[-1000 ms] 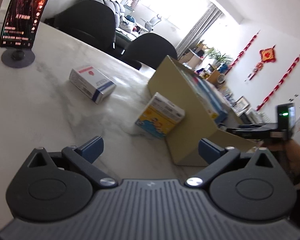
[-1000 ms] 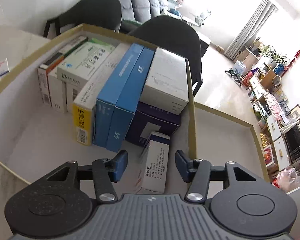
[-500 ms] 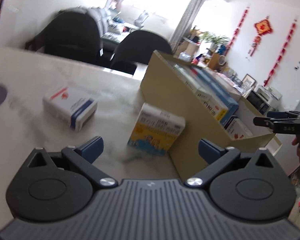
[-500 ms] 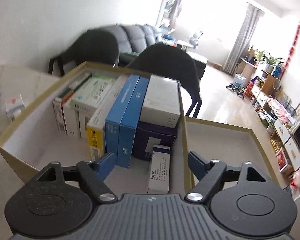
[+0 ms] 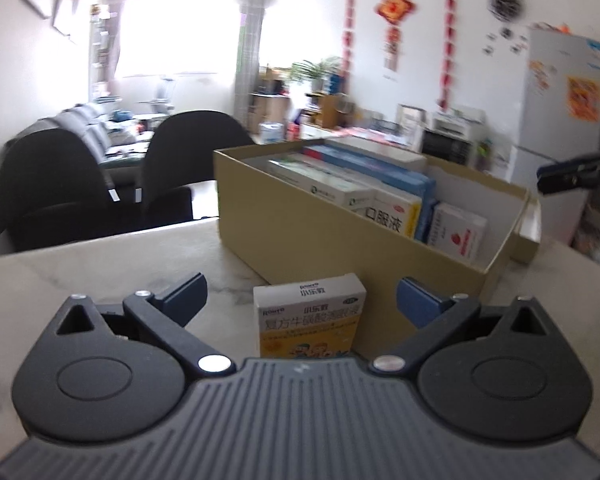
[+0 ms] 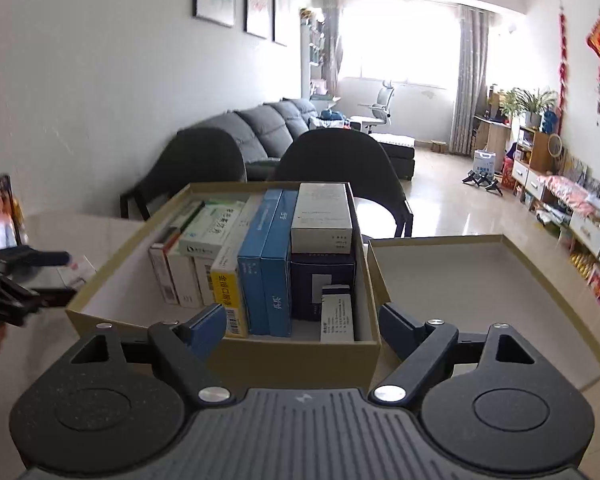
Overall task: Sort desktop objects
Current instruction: 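Move the left gripper to the yellow-white children's medicine box, then close the left gripper on the yellow-white box and lift it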
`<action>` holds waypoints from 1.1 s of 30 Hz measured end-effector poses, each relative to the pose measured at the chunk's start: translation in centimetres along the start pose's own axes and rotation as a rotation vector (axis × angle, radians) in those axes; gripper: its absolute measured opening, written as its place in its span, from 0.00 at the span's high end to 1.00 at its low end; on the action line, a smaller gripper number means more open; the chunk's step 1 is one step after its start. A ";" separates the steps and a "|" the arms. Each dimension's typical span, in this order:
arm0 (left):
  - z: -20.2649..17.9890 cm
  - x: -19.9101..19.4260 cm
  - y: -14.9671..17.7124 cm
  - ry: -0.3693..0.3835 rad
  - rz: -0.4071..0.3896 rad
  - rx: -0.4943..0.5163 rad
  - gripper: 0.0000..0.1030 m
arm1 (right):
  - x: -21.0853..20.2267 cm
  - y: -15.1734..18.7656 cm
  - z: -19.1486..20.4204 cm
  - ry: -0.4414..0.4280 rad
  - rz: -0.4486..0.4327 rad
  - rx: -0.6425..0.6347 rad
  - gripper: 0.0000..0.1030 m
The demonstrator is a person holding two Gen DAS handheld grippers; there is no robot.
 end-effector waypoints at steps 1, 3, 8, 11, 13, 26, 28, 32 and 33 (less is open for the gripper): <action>0.1 0.3 0.0 0.016 0.002 0.016 0.01 | -0.3 0.3 -0.1 -0.006 -0.005 0.014 0.17; 0.2 0.7 0.0 0.041 0.005 0.047 0.05 | -0.8 0.8 -0.4 -0.015 -0.009 0.035 0.16; -0.2 1.8 0.2 0.092 0.023 0.120 0.13 | -1.4 2.0 -1.1 -0.015 -0.008 0.072 0.16; -0.6 1.8 0.3 0.085 0.033 0.133 0.24 | -1.5 2.6 -1.5 -0.020 -0.006 0.098 0.16; -0.8 1.8 0.4 0.077 0.038 0.139 0.31 | -1.4 2.8 -1.6 -0.024 -0.003 0.110 0.16; -1.5 1.1 0.6 0.025 0.075 0.135 0.35 | -1.2 4.1 -1.1 -0.054 0.016 0.140 0.16; -1.5 1.0 0.6 0.013 0.084 0.114 0.35 | -1.4 4.1 -0.8 -0.061 0.010 0.143 0.16; -1.9 0.4 0.7 -0.014 0.096 0.085 0.35 | -1.8 4.1 -0.3 -0.074 -0.002 0.143 0.16; -2.0 0.3 0.8 -0.021 0.099 0.080 0.36 | -1.9 4.1 -0.1 -0.077 -0.003 0.141 0.16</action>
Point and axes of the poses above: each gripper's, at about its wrist camera, not at the fingertips, and x roughly the way its jaws point, z to its left, y to its underside, the point moved 7 cm from there along x, roughly the way its jaws point, and after that the axes turned 13 degrees about z, right-handed, at the moved point
